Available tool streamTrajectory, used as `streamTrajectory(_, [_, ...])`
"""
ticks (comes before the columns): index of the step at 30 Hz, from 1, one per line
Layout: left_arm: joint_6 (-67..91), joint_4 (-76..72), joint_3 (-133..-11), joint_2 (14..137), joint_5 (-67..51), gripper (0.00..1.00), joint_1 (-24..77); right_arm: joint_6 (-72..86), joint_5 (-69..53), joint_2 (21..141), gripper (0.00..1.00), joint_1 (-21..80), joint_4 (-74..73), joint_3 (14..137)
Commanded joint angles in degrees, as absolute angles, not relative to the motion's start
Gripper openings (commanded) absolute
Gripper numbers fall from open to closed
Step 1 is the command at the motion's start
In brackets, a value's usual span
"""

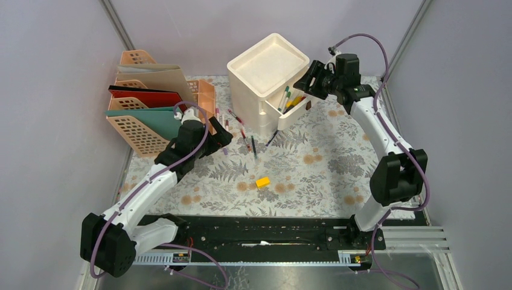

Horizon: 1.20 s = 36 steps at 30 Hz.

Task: Organize the desk
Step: Place the stationery in the drawer.

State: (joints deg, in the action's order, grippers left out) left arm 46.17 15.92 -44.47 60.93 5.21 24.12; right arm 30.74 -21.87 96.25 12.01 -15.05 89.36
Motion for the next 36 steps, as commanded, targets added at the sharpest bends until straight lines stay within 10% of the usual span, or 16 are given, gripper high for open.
streamTrajectory(1, [43.85, 15.6, -44.24, 60.5, 3.58, 0.99, 23.73, 26.98, -21.82, 94.96, 0.68, 12.38, -14.6, 93.32])
streamTrajectory(15, [42.57, 14.9, -44.71, 62.9, 0.76, 0.99, 23.88, 10.94, -59.49, 85.27, 0.87, 8.42, -10.19, 84.82])
streamTrajectory(30, [46.89, 24.06, -56.48, 79.03, 24.51, 0.93, 34.05, 8.45, -65.57, 76.85, 0.89, -2.15, -10.06, 71.08])
streamTrajectory(36, [45.57, 25.4, -60.73, 87.69, 30.2, 0.67, 34.72, 7.7, -65.06, 74.27, 0.9, -4.31, -10.06, 67.64])
